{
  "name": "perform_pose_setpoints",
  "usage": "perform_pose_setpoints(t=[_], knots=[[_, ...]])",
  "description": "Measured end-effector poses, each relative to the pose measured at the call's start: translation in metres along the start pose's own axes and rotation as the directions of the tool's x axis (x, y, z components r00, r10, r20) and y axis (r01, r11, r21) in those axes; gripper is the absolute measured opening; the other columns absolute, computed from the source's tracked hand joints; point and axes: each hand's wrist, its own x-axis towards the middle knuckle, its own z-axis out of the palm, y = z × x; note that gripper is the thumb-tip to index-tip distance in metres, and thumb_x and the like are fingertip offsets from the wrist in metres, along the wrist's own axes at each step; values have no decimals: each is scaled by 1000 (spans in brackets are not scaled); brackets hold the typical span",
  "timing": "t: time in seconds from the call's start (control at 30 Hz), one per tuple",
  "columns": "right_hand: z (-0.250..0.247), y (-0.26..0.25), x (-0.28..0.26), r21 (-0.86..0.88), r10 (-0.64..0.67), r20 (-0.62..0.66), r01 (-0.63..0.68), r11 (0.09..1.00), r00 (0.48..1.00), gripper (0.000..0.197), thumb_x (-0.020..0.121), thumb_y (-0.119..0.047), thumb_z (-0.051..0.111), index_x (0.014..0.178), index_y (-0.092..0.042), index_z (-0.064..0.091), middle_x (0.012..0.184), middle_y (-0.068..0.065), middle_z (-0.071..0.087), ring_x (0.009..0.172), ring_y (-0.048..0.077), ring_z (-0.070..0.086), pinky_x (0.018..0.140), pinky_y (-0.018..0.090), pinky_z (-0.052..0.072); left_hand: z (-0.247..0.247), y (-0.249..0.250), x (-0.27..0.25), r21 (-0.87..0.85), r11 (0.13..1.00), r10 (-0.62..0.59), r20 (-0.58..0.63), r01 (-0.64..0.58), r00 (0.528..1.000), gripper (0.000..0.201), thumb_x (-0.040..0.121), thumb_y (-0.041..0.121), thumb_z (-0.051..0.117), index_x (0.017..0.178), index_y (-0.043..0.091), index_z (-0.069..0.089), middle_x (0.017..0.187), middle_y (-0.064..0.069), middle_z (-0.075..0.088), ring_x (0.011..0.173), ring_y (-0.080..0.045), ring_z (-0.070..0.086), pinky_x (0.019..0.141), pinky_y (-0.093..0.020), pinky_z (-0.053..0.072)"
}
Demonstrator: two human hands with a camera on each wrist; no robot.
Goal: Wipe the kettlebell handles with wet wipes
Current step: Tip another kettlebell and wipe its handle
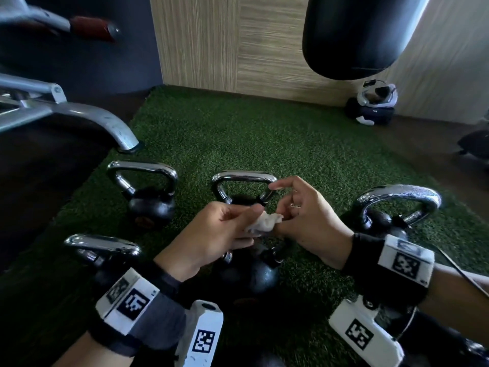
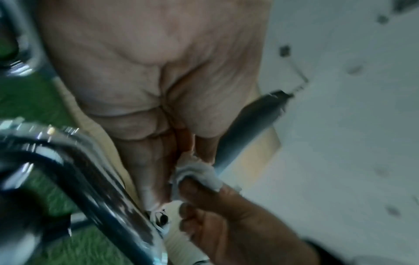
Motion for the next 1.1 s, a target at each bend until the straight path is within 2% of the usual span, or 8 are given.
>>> perform_pose_setpoints(t=[0.17, 0.33, 0.5, 0.6, 0.8, 0.93, 1.03, 1.1], knots=[[0, 10, -5, -49, -28, -63, 25, 999, 998, 87, 66, -5, 92, 132, -40, 48, 79, -3, 51, 64, 12, 49, 57, 33, 45, -5, 1, 2, 272, 947, 186, -34, -170, 982, 35, 89, 38, 74, 117, 18, 78, 111, 11, 78, 111, -5, 71, 98, -25, 55], [-13, 37, -20, -153, 118, -147, -141, 978, 982, 92, 72, 4, 79, 134, -41, 30, 89, 4, 49, 70, 18, 49, 54, 31, 48, -16, -4, -1, 809, 514, 628, -128, -286, 768, 24, 97, 24, 69, 118, 16, 78, 102, 9, 80, 86, 7, 70, 75, 3, 43], [-12, 110, -25, 4, 487, -285, -507, 862, 826, 68, 74, 3, 76, 124, -27, 42, 84, 8, 55, 66, 18, 50, 51, 30, 42, -20, -22, 1, 900, 380, 630, -83, -213, 773, 24, 97, 23, 68, 119, 17, 77, 81, 9, 74, 71, -2, 67, 69, -5, 44], [-1, 141, -24, 142, 637, -142, -622, 770, 758, 58, 71, 1, 87, 116, -22, 59, 79, 10, 60, 58, 18, 50, 46, 26, 41, -14, -33, 4, 894, 404, 610, -107, -193, 785, 25, 96, 27, 68, 119, 22, 77, 84, 7, 78, 73, -11, 73, 69, -25, 58], [29, 148, -31, 203, 473, -49, -455, 867, 880, 27, 72, 1, 89, 95, -10, 79, 89, 10, 79, 74, 20, 73, 72, 34, 61, -9, -42, 11, 877, 400, 588, -24, -265, 808, 29, 97, 40, 67, 119, 23, 76, 109, 6, 79, 101, -12, 74, 114, -35, 46], [30, 144, -36, 217, 430, -42, -412, 885, 902, 24, 72, -18, 93, 94, -17, 82, 93, 9, 81, 83, 26, 78, 84, 42, 63, -22, -51, 8, 868, 382, 620, 13, -317, 784, 30, 103, 44, 52, 114, 30, 76, 108, 14, 78, 105, -5, 71, 116, -33, 44], [30, 143, -33, 199, 404, -51, -387, 900, 913, 24, 72, -26, 93, 93, -21, 82, 92, 4, 82, 87, 24, 79, 86, 42, 64, -33, -60, 1, 840, 427, 684, -57, -336, 727, 17, 102, 28, 65, 114, 27, 77, 115, 23, 74, 111, 3, 68, 109, -38, 51], [33, 145, -30, 183, 389, -67, -372, 910, 919, 24, 71, -30, 94, 91, -25, 82, 92, 1, 82, 88, 22, 79, 89, 45, 63, -32, -65, -2, 871, 361, 718, -33, -332, 695, 19, 101, 21, 67, 117, 22, 77, 118, 18, 75, 111, 1, 70, 105, -38, 54]])
